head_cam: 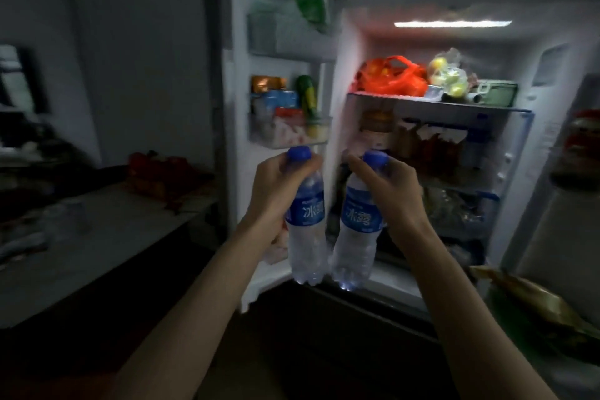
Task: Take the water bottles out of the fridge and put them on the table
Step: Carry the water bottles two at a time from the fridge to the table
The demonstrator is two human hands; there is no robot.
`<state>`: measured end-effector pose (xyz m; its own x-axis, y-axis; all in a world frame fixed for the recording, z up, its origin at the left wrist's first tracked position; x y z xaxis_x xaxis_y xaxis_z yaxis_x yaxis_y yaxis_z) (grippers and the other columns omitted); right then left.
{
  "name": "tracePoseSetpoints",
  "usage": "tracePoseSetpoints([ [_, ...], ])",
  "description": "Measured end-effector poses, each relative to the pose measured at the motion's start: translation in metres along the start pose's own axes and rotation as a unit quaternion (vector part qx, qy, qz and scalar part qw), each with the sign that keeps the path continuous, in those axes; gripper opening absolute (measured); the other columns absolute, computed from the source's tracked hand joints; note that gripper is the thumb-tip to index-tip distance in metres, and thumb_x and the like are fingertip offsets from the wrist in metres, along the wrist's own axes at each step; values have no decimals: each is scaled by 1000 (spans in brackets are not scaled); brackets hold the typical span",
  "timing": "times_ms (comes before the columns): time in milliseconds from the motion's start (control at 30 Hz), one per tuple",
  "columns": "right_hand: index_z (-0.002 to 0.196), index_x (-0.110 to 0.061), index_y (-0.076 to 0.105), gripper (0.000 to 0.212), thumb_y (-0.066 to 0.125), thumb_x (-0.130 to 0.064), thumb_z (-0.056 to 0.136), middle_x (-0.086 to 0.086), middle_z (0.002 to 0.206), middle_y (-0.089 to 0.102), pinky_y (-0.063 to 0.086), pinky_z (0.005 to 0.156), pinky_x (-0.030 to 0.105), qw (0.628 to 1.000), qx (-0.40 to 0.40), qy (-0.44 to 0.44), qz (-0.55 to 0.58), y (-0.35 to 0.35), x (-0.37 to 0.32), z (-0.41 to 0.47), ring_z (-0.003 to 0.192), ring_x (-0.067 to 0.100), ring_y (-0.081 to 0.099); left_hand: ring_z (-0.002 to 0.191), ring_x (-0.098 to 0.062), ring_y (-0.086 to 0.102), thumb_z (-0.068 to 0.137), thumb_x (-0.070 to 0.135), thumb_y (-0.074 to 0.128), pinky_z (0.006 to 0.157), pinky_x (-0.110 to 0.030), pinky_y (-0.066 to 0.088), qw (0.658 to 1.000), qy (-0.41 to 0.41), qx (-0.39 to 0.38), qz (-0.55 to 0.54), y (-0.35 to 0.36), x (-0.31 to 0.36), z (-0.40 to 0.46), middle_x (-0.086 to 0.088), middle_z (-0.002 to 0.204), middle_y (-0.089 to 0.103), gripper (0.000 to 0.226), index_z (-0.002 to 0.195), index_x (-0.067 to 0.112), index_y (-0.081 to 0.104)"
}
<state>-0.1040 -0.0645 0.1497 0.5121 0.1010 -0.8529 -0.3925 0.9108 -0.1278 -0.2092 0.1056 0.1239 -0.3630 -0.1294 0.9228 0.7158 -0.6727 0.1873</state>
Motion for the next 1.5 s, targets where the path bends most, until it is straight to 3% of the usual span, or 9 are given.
tracePoseSetpoints([
  [267, 88, -12, 71, 26, 73, -38, 85, 6, 84, 75, 59, 79, 45, 994, -85, 35, 56, 196, -15, -102, 83, 21, 73, 83, 2, 66, 86, 26, 73, 60, -5, 45, 993, 4, 68, 92, -221, 8, -45, 9, 75, 67, 7, 82, 20, 70],
  [367, 88, -15, 70, 26, 71, -41, 86, 2, 81, 75, 55, 72, 32, 987, -129, 61, 70, 281, -10, -139, 79, 12, 72, 81, 7, 67, 84, 28, 76, 65, -7, 47, 992, -20, 73, 102, -303, -1, -56, 7, 90, 74, 16, 95, 16, 74],
  [567, 91, -10, 71, 27, 71, -36, 88, 3, 85, 75, 57, 80, 41, 976, -190, 63, 83, 433, -12, -180, 82, 14, 72, 72, 16, 62, 82, 34, 77, 62, -7, 49, 978, -49, 129, 158, -448, -17, -61, 13, 87, 71, 18, 95, 22, 72],
  [700, 92, -8, 70, 27, 72, -35, 88, 8, 86, 74, 55, 74, 37, 967, -228, 64, 96, 532, -9, -183, 81, 16, 71, 73, 10, 61, 84, 37, 75, 75, -20, 50, 967, -50, 171, 184, -535, -25, -45, 12, 85, 68, 28, 100, 14, 71],
  [833, 84, -7, 69, 27, 72, -33, 88, 7, 76, 71, 49, 62, 25, 957, -260, 65, 108, 640, 4, -172, 74, 16, 69, 89, 5, 63, 84, 34, 74, 80, -22, 50, 963, -70, 187, 184, -618, -37, -4, 13, 96, 70, 23, 103, 21, 71],
  [1033, 94, -17, 67, 11, 70, -27, 90, -8, 83, 67, 50, 66, 11, 947, -292, 66, 120, 797, 24, -134, 70, -10, 62, 88, 12, 61, 85, 34, 74, 72, -12, 45, 954, -79, 195, 215, -735, -54, 89, 18, 100, 69, 18, 102, 31, 68],
  [1233, 95, -18, 67, 16, 69, -33, 90, -2, 83, 69, 49, 61, 12, 953, -282, 85, 78, 915, 59, -93, 72, 5, 65, 101, -3, 61, 84, 42, 74, 81, -24, 48, 948, -122, 202, 213, -837, -96, 174, 10, 107, 68, 23, 102, 31, 66],
  [1400, 83, -12, 63, 27, 70, -37, 87, 2, 71, 64, 44, 56, 17, 953, -264, 144, 20, 1000, 116, -67, 64, 11, 60, 85, 10, 57, 87, 33, 72, 69, -11, 42, 947, -142, 138, 254, -900, -157, 253, 19, 94, 61, 15, 89, 38, 58],
  [1500, 88, -10, 67, 30, 73, -39, 85, 4, 78, 66, 51, 68, 30, 958, -212, 191, -41, 1041, 163, -54, 76, 24, 66, 83, 5, 58, 85, 37, 74, 72, -19, 48, 938, -155, 97, 295, -945, -207, 302, 9, 95, 64, 19, 94, 26, 62],
])
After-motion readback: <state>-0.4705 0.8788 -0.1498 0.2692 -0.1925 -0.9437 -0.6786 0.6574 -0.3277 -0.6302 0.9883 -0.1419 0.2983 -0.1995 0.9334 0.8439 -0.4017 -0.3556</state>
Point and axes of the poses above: each hand's wrist, its own z-axis towards the middle knuckle, its own y-axis out of the palm, x = y × z, the point moved 10 cm from there along z, towards the middle knuckle
